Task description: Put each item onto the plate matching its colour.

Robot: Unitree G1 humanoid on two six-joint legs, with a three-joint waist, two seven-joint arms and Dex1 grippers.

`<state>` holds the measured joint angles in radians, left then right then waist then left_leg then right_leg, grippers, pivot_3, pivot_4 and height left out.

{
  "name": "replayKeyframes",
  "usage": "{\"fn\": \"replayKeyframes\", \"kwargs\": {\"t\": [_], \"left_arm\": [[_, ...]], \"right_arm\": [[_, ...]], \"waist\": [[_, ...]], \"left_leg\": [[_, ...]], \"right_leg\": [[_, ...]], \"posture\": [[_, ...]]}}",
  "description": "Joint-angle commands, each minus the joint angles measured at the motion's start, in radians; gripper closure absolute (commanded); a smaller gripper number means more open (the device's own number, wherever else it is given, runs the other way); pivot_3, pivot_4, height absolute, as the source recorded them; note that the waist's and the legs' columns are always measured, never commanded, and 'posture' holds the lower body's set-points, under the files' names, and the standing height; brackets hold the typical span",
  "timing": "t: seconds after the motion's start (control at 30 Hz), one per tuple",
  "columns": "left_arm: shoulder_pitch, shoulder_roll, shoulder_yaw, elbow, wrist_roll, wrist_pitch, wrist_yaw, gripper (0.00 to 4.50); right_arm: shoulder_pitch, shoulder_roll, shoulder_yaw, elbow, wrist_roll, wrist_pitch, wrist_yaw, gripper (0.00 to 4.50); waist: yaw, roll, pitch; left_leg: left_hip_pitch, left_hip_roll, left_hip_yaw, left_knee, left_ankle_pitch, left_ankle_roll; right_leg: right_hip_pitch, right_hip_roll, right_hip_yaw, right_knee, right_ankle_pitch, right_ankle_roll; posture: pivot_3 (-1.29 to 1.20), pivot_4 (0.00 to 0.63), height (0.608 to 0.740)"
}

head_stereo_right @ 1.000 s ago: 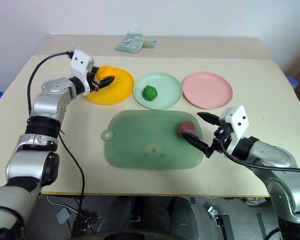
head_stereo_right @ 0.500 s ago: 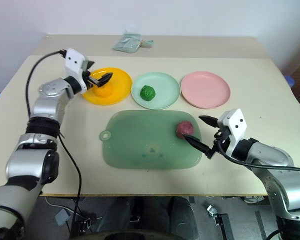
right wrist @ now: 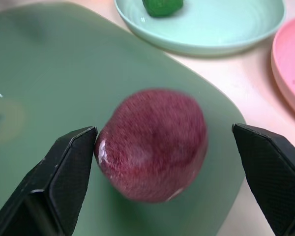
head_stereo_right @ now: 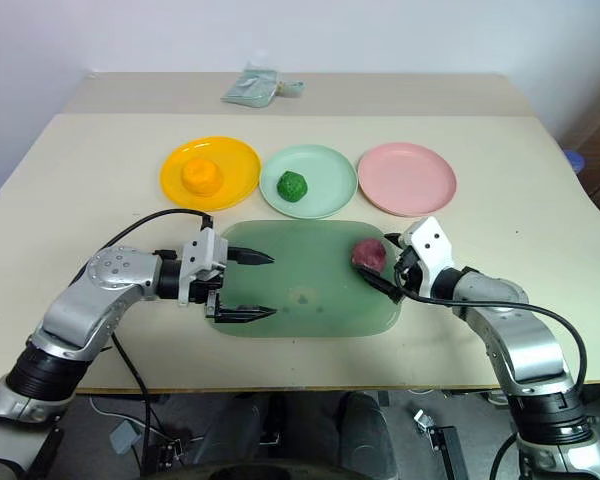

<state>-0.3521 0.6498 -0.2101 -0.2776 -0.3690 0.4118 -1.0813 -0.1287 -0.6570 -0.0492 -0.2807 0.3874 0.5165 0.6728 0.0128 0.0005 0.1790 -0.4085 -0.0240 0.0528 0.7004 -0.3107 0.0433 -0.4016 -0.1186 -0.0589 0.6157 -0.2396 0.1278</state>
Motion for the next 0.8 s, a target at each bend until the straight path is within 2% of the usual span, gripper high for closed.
{"fn": "replayKeyframes", "kwargs": {"t": [0.03, 0.07, 0.13, 0.23, 0.4, 0.5, 0.6, 0.63, 0.7, 0.73, 0.8], "left_arm": [[0.012, -0.03, 0.025, -0.04, 0.0, 0.007, 0.063, 0.0], [0.016, -0.036, 0.03, -0.039, 0.0, 0.01, 0.077, 0.0], [0.021, -0.043, 0.039, -0.036, 0.008, -0.007, 0.1, 0.0], [0.025, -0.068, 0.067, -0.023, 0.014, -0.009, 0.162, 0.0], [0.031, -0.127, 0.118, -0.02, 0.019, -0.004, 0.28, 0.0], [0.053, -0.134, 0.119, -0.044, 0.022, 0.003, 0.309, 0.0], [0.068, -0.136, 0.122, -0.063, 0.019, 0.011, 0.327, 0.0], [0.071, -0.139, 0.121, -0.069, 0.019, 0.015, 0.335, 0.0], [0.078, -0.142, 0.124, -0.078, 0.021, 0.018, 0.352, 0.0], [0.083, -0.144, 0.136, -0.077, 0.021, 0.017, 0.365, 0.0], [0.093, -0.144, 0.17, -0.068, 0.021, 0.007, 0.392, 0.0]], "right_arm": [[-0.026, 0.006, -0.013, -0.021, 0.004, -0.007, 0.005, 1.29], [-0.034, 0.01, -0.022, -0.022, 0.004, -0.013, 0.001, 1.74], [-0.07, 0.029, -0.046, -0.015, 0.014, -0.02, -0.018, 1.74], [-0.209, 0.087, -0.071, 0.104, -0.054, -0.059, -0.148, 1.74], [-0.506, 0.156, -0.054, 0.574, -0.231, -0.123, -0.397, 1.74], [-0.626, 0.181, -0.049, 0.817, -0.269, -0.213, -0.423, 1.74], [-0.693, 0.191, -0.051, 0.959, -0.285, -0.288, -0.412, 1.74], [-0.711, 0.192, -0.056, 0.996, -0.284, -0.31, -0.407, 1.1], [-0.723, 0.184, -0.055, 1.02, -0.291, -0.369, -0.392, 0.28], [-0.698, 0.165, -0.048, 0.977, -0.297, -0.412, -0.359, 0.01], [-0.615, 0.119, -0.037, 0.857, -0.281, -0.482, -0.235, 0.01]], "waist": [[0.0, 0.0, 0.0], [0.001, 0.0, 0.0], [0.0, 0.0, 0.0], [-0.005, 0.0, 0.0], [-0.001, 0.0, 0.0], [-0.004, 0.0, 0.0], [-0.009, 0.001, 0.0], [-0.011, 0.001, 0.0], [-0.016, 0.001, 0.0], [-0.019, 0.001, 0.0], [-0.02, 0.001, 0.0]], "left_leg": [[0.0, 0.0, 0.0, 0.0, 0.0, 0.0], [0.0, 0.0, 0.0, 0.0, 0.0, 0.0], [0.0, 0.0, 0.0, 0.0, 0.0, 0.0], [0.0, 0.0, 0.0, 0.0, 0.0, 0.0], [0.0, 0.0, 0.001, 0.0, 0.0, -0.001], [-0.001, 0.0, 0.001, -0.003, 0.0, -0.001], [-0.001, 0.0, 0.002, -0.004, 0.0, -0.001], [-0.001, 0.0, 0.002, -0.004, 0.0, -0.001], [-0.001, 0.0, 0.002, -0.003, 0.001, -0.001], [-0.001, 0.0, 0.002, -0.003, 0.001, -0.001], [-0.001, 0.0, 0.001, -0.003, 0.001, -0.001]], "right_leg": [[0.0, 0.0, 0.0, 0.0, 0.0, 0.0], [0.0, 0.0, 0.0, 0.0, 0.0, 0.0], [0.0, 0.0, 0.0, 0.0, 0.0, 0.0], [-0.001, 0.0, 0.0, 0.0, 0.0, 0.0], [-0.002, 0.0, 0.001, 0.001, 0.0, 0.0], [-0.002, 0.0, 0.0, 0.0, 0.0, 0.0], [-0.002, 0.0, 0.0, 0.0, 0.0, 0.0], [-0.002, 0.0, 0.0, 0.0, 0.0, 0.0], [-0.002, 0.0, 0.0, 0.0, 0.0, 0.0], [-0.002, 0.0, 0.0, 0.0, 0.0, 0.0], [-0.002, 0.0, 0.0, 0.0, 0.0, 0.0]], "posture": [[0.0, 0.15, 0.74], [0.0, 0.15, 0.74], [0.0, 0.15, 0.74], [0.0, 0.15, 0.74], [0.0, 0.15, 0.74], [0.0, 0.15, 0.74], [0.0, 0.15, 0.74], [0.0, 0.15, 0.74], [0.0, 0.15, 0.74], [0.0, 0.15, 0.74], [0.0, 0.15, 0.74]]}}
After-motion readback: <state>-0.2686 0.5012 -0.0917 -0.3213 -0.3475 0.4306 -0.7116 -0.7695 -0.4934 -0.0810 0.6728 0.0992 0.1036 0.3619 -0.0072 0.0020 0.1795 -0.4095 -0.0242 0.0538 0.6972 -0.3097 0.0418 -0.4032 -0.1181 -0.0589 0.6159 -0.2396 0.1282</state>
